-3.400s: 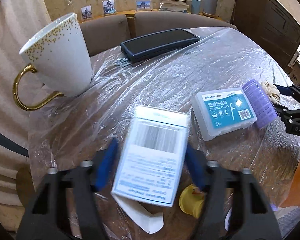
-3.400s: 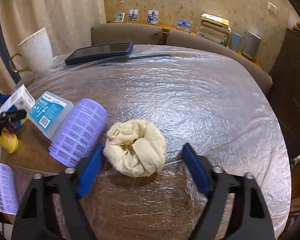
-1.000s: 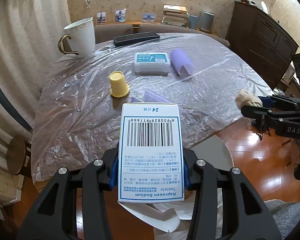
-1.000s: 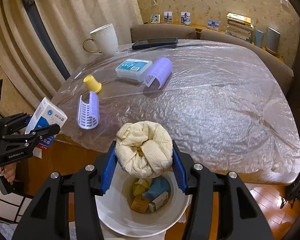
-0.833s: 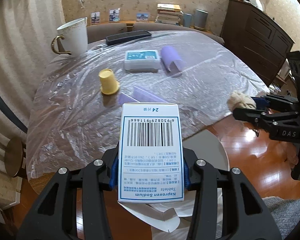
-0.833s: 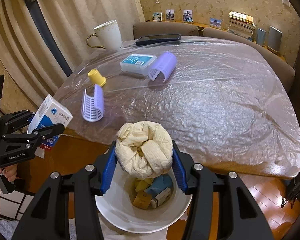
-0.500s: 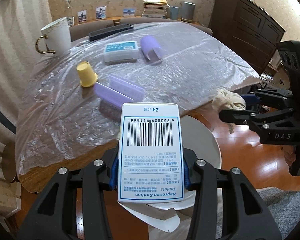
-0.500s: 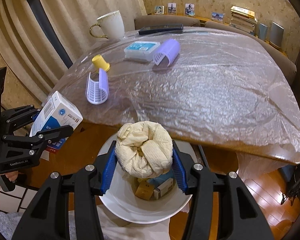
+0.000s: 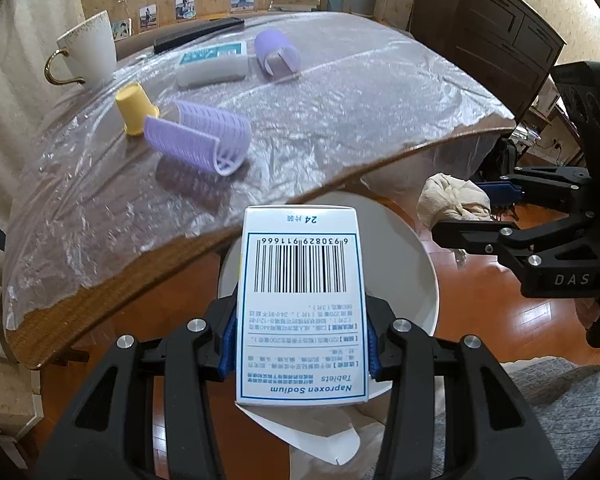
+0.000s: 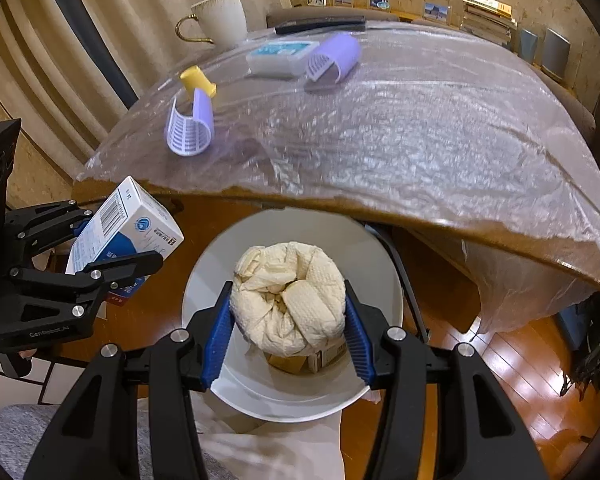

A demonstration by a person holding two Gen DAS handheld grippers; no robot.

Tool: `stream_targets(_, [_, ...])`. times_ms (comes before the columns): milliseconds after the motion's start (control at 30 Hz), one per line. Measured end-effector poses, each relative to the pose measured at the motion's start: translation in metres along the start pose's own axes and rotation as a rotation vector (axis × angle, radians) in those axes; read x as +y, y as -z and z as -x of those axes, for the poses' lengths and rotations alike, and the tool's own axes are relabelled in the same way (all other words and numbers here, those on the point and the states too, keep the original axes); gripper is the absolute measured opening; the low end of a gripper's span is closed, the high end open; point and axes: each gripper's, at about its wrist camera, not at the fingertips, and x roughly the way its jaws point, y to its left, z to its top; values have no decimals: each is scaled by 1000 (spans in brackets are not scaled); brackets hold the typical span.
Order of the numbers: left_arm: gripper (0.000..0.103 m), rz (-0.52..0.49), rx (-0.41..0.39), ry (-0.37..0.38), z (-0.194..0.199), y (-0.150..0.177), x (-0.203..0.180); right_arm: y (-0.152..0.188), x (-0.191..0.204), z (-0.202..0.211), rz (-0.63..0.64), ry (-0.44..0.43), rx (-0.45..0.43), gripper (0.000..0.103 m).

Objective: Collect trash
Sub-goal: 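Lift both held items off the table and carry them over the white bin, then hold the Naproxen box and cloth bundle above the bin opening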

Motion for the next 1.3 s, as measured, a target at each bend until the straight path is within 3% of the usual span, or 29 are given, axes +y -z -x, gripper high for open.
stream_targets(1300, [48,31,127,-62,-78,17,4,14,-7,-75,-14,22,125,50])
